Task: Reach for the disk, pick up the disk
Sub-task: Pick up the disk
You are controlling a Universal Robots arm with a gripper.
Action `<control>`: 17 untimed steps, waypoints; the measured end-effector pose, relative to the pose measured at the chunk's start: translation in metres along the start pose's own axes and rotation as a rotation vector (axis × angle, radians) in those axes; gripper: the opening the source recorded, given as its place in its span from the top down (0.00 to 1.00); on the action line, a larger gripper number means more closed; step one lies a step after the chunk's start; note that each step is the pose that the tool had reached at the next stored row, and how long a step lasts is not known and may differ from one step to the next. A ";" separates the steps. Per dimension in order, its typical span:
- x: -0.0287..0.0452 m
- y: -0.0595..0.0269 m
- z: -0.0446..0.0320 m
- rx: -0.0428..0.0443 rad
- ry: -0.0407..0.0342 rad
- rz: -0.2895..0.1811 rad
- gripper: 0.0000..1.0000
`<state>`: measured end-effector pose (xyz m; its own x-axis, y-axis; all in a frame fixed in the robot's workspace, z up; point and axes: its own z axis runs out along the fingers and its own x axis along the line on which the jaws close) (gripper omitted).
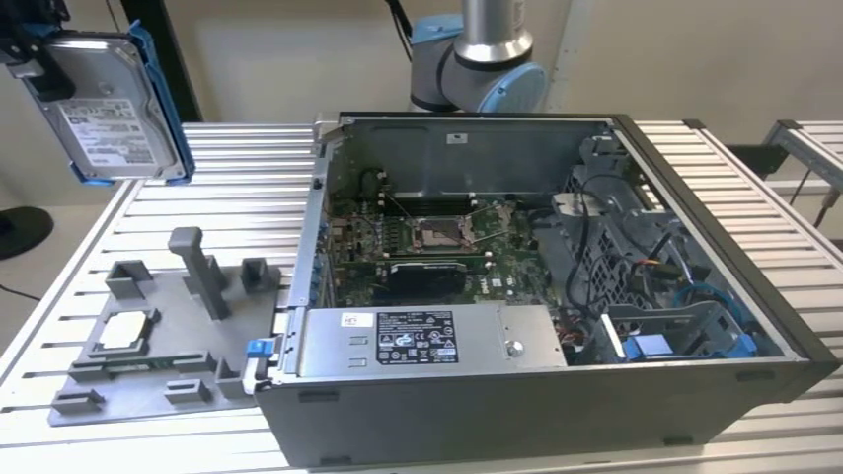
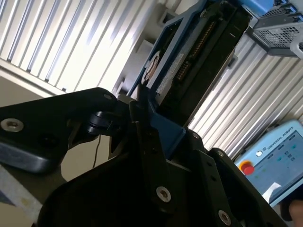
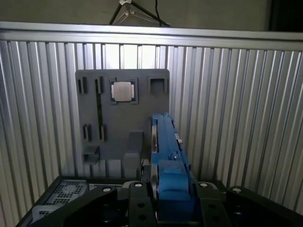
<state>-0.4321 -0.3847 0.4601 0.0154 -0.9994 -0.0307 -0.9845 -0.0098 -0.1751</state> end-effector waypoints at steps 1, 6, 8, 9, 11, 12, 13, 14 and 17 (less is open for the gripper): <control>-0.0001 -0.0007 -0.0036 0.0003 0.0001 0.000 1.00; -0.0007 -0.0039 -0.0217 0.0036 0.0001 0.000 1.00; -0.0009 -0.0049 -0.0273 0.0045 0.0001 0.000 1.00; -0.0009 -0.0053 -0.0298 0.0050 0.0001 -0.001 1.00; -0.0011 -0.0062 -0.0348 0.0058 0.0001 -0.001 1.00; -0.0012 -0.0066 -0.0370 0.0061 0.0002 -0.001 1.00; -0.0012 -0.0069 -0.0388 0.0064 0.0001 -0.001 1.00; -0.0013 -0.0070 -0.0392 0.0065 0.0002 -0.001 1.00; -0.0013 -0.0070 -0.0392 0.0065 0.0003 -0.002 1.00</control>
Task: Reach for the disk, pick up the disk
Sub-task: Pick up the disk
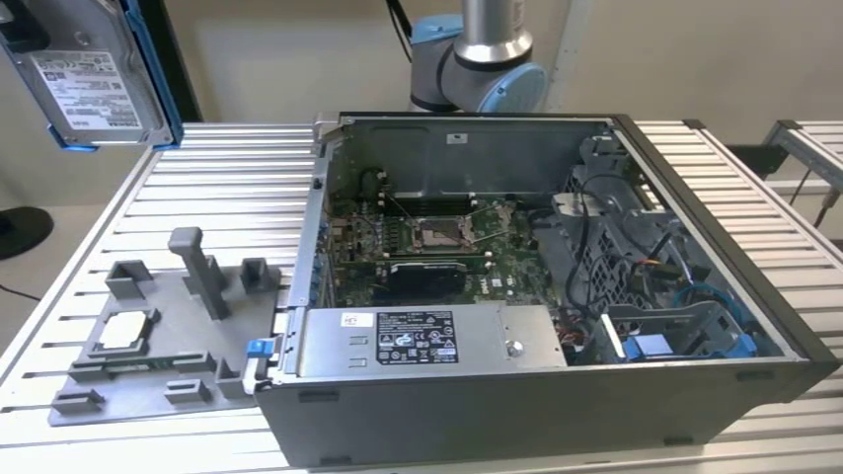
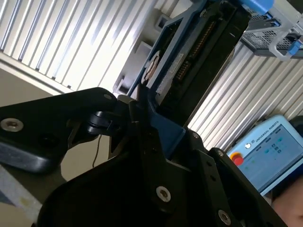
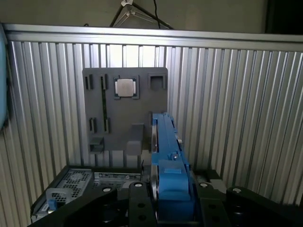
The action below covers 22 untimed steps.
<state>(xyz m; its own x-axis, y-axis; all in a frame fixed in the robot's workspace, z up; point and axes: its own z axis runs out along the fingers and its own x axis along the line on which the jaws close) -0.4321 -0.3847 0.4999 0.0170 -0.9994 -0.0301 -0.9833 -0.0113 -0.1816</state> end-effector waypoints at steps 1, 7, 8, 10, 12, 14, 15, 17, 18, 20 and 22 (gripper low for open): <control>0.0000 0.0000 0.0000 0.0001 0.0000 0.000 1.00; 0.0000 0.0000 0.0000 0.0000 0.0003 -0.001 1.00; 0.0000 -0.0002 0.0002 0.0002 0.0003 -0.001 1.00; 0.0000 -0.0016 0.0004 0.0001 0.0003 -0.001 1.00; 0.0001 -0.0049 0.0009 0.0000 0.0004 -0.001 1.00; 0.0002 -0.0089 0.0017 0.0000 0.0003 -0.001 1.00; 0.0002 -0.0112 0.0021 -0.0001 0.0004 -0.001 1.00; 0.0003 -0.0154 0.0029 0.0000 0.0003 -0.001 1.00; 0.0003 -0.0179 0.0033 0.0000 0.0004 -0.001 1.00; 0.0004 -0.0224 0.0042 0.0001 0.0003 -0.001 1.00; 0.0005 -0.0274 0.0051 0.0000 0.0003 -0.001 1.00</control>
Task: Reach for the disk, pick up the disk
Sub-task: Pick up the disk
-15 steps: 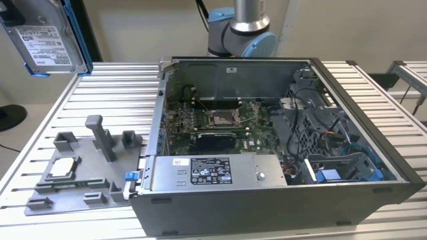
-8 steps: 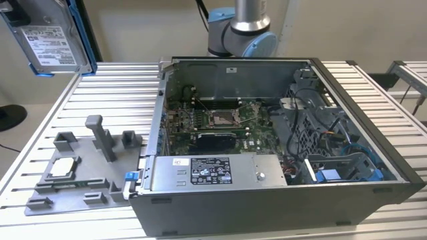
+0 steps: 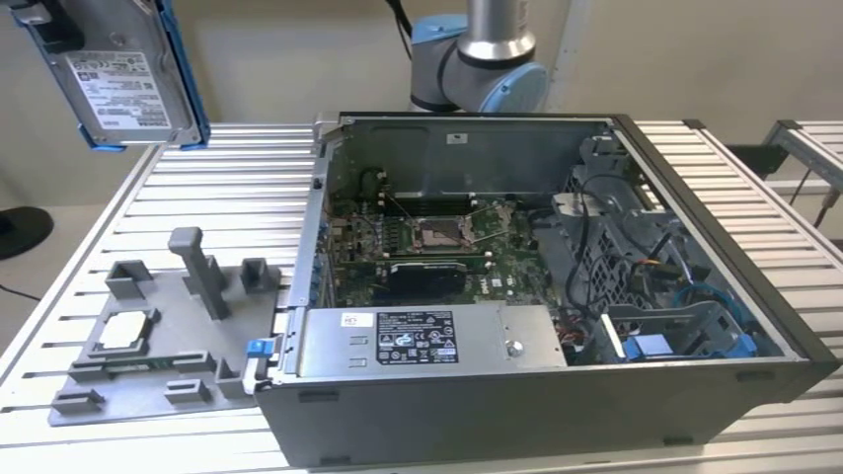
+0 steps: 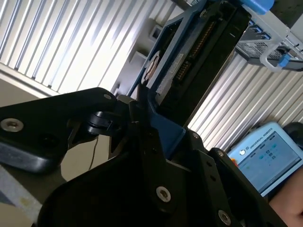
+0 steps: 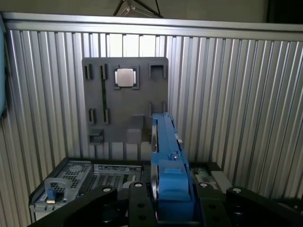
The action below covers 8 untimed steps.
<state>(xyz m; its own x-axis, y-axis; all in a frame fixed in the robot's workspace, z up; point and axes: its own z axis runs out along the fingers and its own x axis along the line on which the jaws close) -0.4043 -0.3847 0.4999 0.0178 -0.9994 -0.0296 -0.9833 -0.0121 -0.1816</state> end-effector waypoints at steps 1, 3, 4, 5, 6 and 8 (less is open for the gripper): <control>0.0000 -0.0022 0.0005 0.0001 0.0000 0.000 1.00; 0.0001 -0.0068 0.0013 0.0000 0.0000 0.000 1.00; 0.0002 -0.0093 0.0017 0.0001 0.0000 0.000 1.00; 0.0002 -0.0115 0.0021 0.0000 0.0000 0.000 1.00; 0.0003 -0.0138 0.0025 0.0000 0.0000 0.000 1.00; 0.0003 -0.0183 0.0034 0.0000 0.0000 0.000 1.00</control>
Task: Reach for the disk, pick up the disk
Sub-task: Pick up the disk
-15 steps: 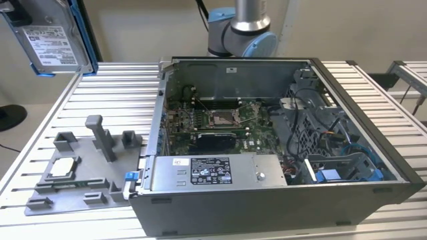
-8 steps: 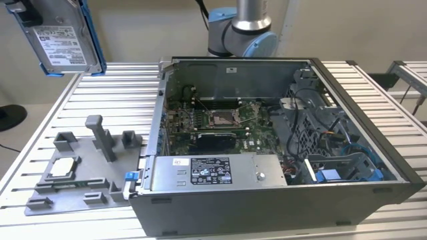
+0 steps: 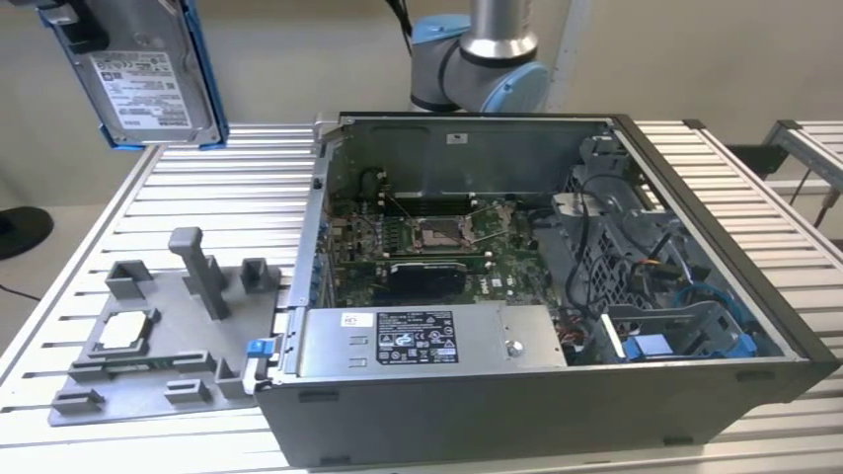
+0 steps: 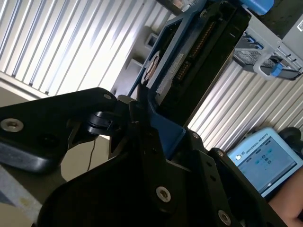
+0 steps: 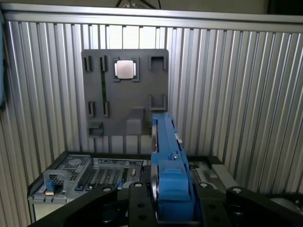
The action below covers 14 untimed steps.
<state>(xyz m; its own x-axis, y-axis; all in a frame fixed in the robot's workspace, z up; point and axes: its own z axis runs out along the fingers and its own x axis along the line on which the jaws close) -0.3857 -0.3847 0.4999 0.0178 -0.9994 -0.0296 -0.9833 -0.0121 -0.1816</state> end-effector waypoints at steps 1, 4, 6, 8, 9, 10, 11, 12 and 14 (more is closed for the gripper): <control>0.0000 -0.0023 0.0004 0.0000 0.0000 0.000 1.00; 0.0002 -0.0094 0.0017 0.0000 0.0001 0.000 1.00; 0.0003 -0.0139 0.0026 0.0001 0.0000 0.000 1.00; 0.0003 -0.0183 0.0034 0.0000 0.0000 0.000 1.00; 0.0004 -0.0205 0.0038 0.0000 0.0000 0.000 1.00; 0.0004 -0.0227 0.0042 0.0000 0.0000 0.000 1.00; 0.0005 -0.0249 0.0046 0.0000 0.0000 0.000 1.00; 0.0005 -0.0271 0.0050 0.0000 0.0001 0.000 1.00; 0.0006 -0.0316 0.0058 0.0000 0.0000 0.000 1.00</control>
<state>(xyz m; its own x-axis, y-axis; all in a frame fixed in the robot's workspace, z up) -0.3535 -0.3847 0.4999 0.0178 -0.9994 -0.0296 -0.9833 -0.0121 -0.1817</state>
